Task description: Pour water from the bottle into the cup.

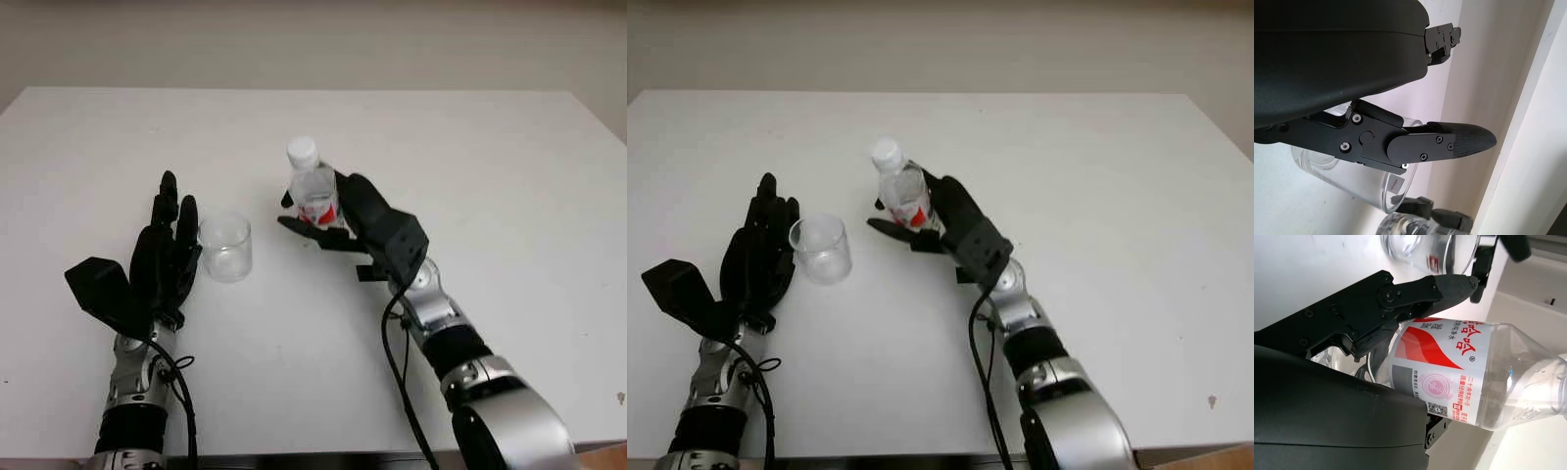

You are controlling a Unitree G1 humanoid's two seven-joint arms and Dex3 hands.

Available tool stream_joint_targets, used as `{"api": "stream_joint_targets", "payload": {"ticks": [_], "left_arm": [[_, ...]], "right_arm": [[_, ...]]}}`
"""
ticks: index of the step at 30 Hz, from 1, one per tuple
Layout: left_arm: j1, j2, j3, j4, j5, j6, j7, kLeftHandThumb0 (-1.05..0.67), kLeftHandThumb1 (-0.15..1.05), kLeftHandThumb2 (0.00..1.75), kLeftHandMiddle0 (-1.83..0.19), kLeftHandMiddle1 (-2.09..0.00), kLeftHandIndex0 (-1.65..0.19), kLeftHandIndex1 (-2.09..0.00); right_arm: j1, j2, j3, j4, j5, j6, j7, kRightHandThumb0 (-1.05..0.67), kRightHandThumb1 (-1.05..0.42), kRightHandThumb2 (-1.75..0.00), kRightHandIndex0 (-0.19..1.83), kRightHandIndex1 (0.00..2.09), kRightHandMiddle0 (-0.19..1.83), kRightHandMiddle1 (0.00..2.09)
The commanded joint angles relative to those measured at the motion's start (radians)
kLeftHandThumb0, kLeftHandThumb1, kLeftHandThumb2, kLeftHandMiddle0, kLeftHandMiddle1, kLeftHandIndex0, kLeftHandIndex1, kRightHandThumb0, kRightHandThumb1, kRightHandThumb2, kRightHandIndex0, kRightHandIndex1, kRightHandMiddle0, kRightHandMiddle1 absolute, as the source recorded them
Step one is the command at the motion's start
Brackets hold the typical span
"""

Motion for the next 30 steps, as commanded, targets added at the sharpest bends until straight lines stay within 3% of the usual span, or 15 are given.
{"api": "stream_joint_targets", "payload": {"ticks": [1,7,15,30], "left_arm": [[0.007,-0.009,0.001,0.015,-0.001,0.001,0.002,-0.71,1.05,0.43,0.11,-0.06,0.14,-0.06],[0.004,-0.011,0.002,0.018,-0.003,-0.003,0.001,-0.71,1.05,0.42,0.12,-0.06,0.14,-0.06],[-0.001,-0.008,0.008,0.023,-0.008,-0.006,0.001,-0.71,1.05,0.41,0.13,-0.05,0.15,-0.06],[-0.009,-0.011,0.012,0.040,-0.006,-0.021,0.009,-0.72,1.05,0.41,0.11,-0.06,0.13,-0.06]], "right_arm": [[-0.071,-0.023,0.022,0.046,-0.042,-0.022,-0.035,-0.39,-1.05,-0.39,1.55,2.09,1.23,2.09],[-0.169,-0.047,0.092,0.155,-0.159,-0.052,-0.137,-0.40,-1.05,-0.34,1.35,2.09,1.00,2.09],[-0.279,-0.089,0.250,0.245,-0.375,-0.055,-0.315,-0.43,-1.05,-0.30,1.26,2.09,0.86,2.09],[-0.392,-0.116,0.491,0.282,-0.658,-0.023,-0.652,-0.41,-1.05,-0.19,1.31,2.09,0.83,2.09]]}}
